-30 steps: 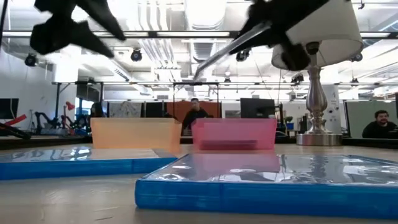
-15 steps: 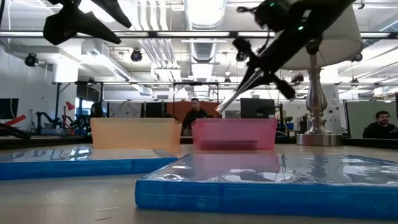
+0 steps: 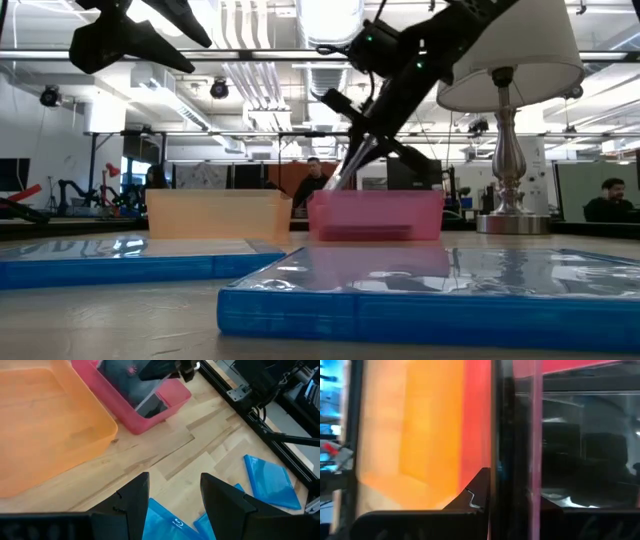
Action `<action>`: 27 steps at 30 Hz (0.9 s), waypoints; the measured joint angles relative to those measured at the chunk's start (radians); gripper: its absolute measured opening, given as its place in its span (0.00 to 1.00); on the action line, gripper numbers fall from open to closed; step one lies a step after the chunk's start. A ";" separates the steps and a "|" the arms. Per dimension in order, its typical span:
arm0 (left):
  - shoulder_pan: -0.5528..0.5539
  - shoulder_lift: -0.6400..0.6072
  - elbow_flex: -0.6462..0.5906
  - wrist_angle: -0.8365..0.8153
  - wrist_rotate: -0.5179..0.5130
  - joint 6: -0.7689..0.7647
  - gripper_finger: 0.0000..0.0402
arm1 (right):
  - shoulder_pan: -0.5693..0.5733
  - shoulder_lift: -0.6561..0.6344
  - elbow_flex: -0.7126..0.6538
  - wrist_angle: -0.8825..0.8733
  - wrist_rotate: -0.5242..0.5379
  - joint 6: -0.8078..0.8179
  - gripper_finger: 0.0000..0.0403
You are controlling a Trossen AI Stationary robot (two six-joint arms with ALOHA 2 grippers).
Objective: Pick & place jewel cases by type
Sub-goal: Put the black CD case into the pink bin
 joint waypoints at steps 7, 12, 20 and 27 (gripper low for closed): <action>-0.004 0.000 0.000 -0.003 0.000 0.003 0.40 | -0.006 0.018 0.039 -0.124 0.026 0.006 0.03; -0.004 0.000 0.000 -0.004 -0.010 0.029 0.40 | -0.005 -0.001 0.007 -0.076 -0.003 0.035 0.12; -0.003 0.000 0.000 -0.006 -0.017 0.040 0.40 | -0.005 -0.006 0.001 -0.089 -0.069 0.011 0.32; -0.003 0.000 0.000 -0.005 -0.018 0.040 0.40 | 0.014 -0.076 0.061 -0.549 0.083 -0.117 0.47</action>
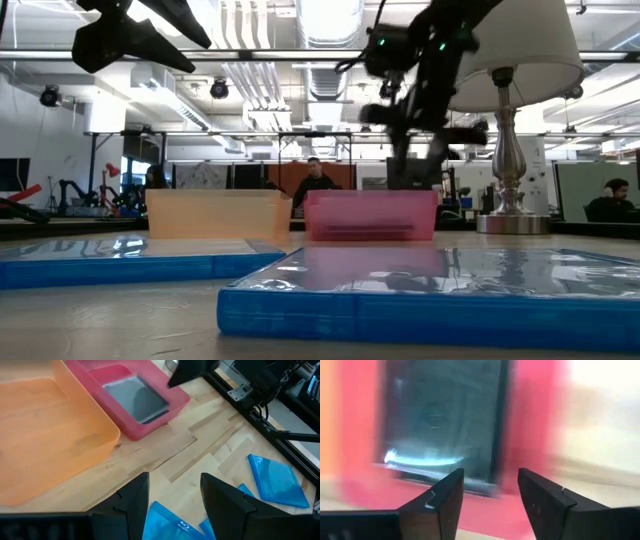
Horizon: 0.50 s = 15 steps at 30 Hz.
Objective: Pick & place jewel cases by type
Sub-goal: Put the black CD case into the pink bin, then put the left blue CD case into the orange bin
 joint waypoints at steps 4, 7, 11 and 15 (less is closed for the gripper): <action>0.000 0.000 -0.007 0.000 0.006 0.007 0.40 | 0.061 -0.098 0.028 -0.134 0.111 -0.107 0.51; 0.000 0.000 -0.008 -0.012 0.055 0.006 0.40 | 0.122 -0.182 0.018 -0.089 -0.008 -0.206 0.51; -0.009 0.012 -0.013 -0.018 0.204 -0.019 0.40 | 0.198 -0.228 -0.043 -0.028 -0.239 -0.160 0.50; -0.082 0.055 -0.036 -0.038 0.322 -0.146 0.40 | 0.303 -0.187 -0.098 0.087 -0.249 -0.050 0.49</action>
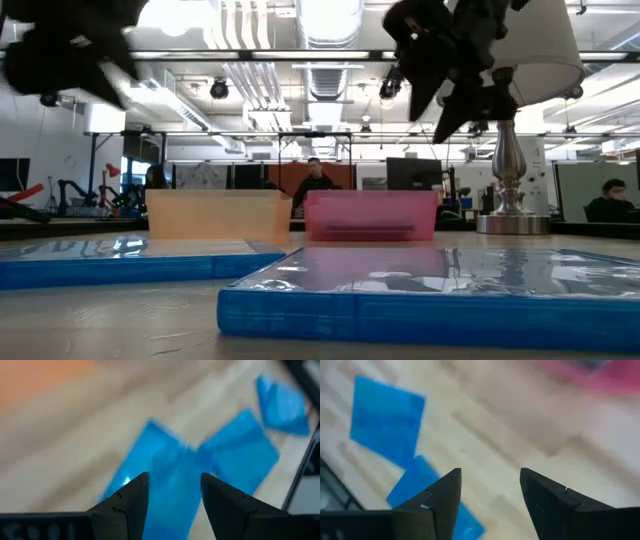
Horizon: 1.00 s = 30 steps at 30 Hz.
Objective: Pick & place jewel cases by type
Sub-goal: Put the left blue CD case into the orange bin
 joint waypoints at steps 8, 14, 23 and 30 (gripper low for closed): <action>-0.234 0.119 -0.055 -0.021 0.061 -0.535 0.40 | 0.121 0.266 0.074 0.409 -0.026 0.079 0.52; -0.285 0.205 -0.059 0.001 0.071 -0.744 0.40 | 0.119 0.472 0.262 0.361 -0.048 -0.055 0.56; -0.308 0.375 0.013 0.322 0.074 -0.697 0.40 | 0.057 0.662 0.566 0.150 -0.071 -0.428 0.57; -0.294 0.510 0.064 0.426 0.002 -0.751 0.40 | 0.010 0.806 0.790 -0.023 -0.147 -0.713 0.57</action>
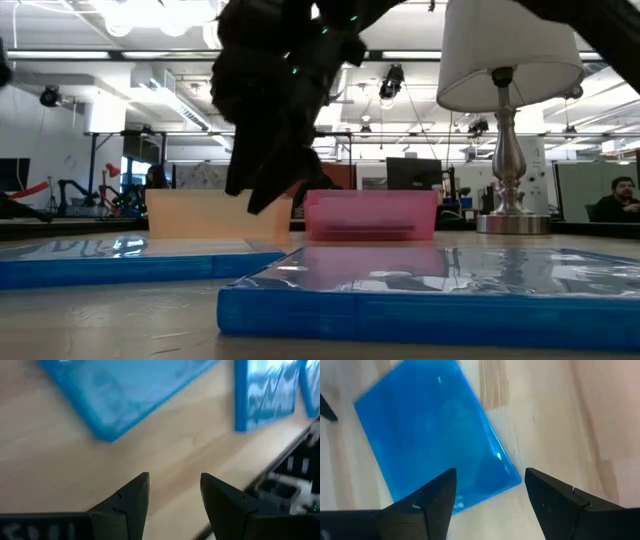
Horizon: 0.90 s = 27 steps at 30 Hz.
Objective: Pick & place jewel cases by type
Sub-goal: Put the left blue CD case into the orange bin
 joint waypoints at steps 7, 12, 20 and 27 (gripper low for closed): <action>0.048 0.082 0.017 0.008 -0.088 -0.040 0.40 | -0.025 0.131 0.163 -0.135 -0.119 -0.167 0.57; 0.061 0.067 0.006 -0.078 -0.108 -0.071 0.40 | -0.041 0.179 0.228 -0.172 -0.137 -0.266 0.57; 0.062 0.006 -0.003 -0.361 -0.078 -0.111 0.40 | -0.049 0.235 0.235 -0.215 -0.398 -0.212 0.57; 0.072 -0.026 -0.035 -0.342 -0.055 -0.090 0.40 | -0.037 0.235 0.248 -0.221 -0.398 -0.060 0.57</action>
